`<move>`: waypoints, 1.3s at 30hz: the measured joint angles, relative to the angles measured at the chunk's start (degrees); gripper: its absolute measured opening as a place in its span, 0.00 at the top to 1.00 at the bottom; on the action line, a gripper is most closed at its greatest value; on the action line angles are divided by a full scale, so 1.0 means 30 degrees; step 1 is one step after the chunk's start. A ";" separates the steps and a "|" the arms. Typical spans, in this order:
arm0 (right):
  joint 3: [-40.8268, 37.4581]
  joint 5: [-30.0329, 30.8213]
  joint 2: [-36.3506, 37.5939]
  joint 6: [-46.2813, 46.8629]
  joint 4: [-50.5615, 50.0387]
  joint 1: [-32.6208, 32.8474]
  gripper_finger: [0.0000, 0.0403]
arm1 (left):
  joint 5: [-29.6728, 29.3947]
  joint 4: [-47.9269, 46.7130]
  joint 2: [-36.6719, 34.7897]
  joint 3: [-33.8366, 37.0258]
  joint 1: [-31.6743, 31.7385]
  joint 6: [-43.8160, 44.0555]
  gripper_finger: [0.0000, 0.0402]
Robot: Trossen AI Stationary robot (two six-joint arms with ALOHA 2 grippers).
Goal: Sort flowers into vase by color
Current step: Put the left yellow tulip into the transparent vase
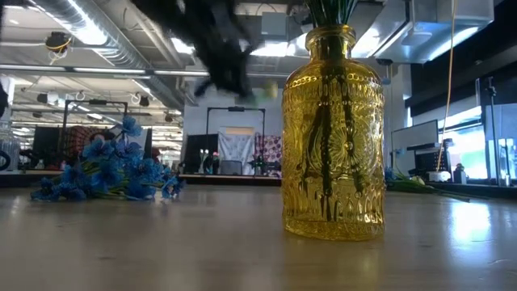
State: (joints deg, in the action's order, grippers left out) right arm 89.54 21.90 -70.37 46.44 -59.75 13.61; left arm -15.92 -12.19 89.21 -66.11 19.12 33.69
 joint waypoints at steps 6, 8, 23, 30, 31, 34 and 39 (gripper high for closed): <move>0.0000 0.2231 0.0000 -0.1628 0.2198 0.1986 0.18 | 0.0783 -0.0560 -0.6982 0.0881 -0.1996 -0.4767 0.99; 0.0000 0.2897 -0.0097 -0.2163 0.2984 0.2509 0.18 | 0.2684 -0.0584 -0.9064 0.1211 -0.2773 -0.4873 0.99; 0.0000 -0.0007 -0.4377 -0.4000 0.5651 0.3087 0.18 | 0.9321 -0.1790 -2.0192 0.5084 -0.5450 -0.6780 0.99; 0.0000 0.0668 -0.5990 -0.3255 0.6700 0.2312 0.18 | 0.8776 -0.2146 -2.4936 0.8349 -0.5437 -0.6851 0.99; 0.0000 0.0677 -0.6084 -0.2809 0.6701 0.2207 0.18 | 0.8753 -0.2629 -2.5645 0.8614 -0.5434 -0.6978 0.99; 0.0000 0.0709 -0.6353 -0.0831 0.6696 0.2152 0.18 | 0.8521 -0.4311 -2.7727 0.8895 -0.5436 -0.7332 0.99; 0.0002 0.0854 -0.6597 0.0597 0.6760 0.2222 0.18 | 0.8419 -0.5842 -2.9677 0.8716 -0.5436 -0.7490 0.99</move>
State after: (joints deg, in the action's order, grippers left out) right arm 89.54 24.46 -90.16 48.23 -39.47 20.27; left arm 9.33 -29.71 0.18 -39.96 2.81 11.22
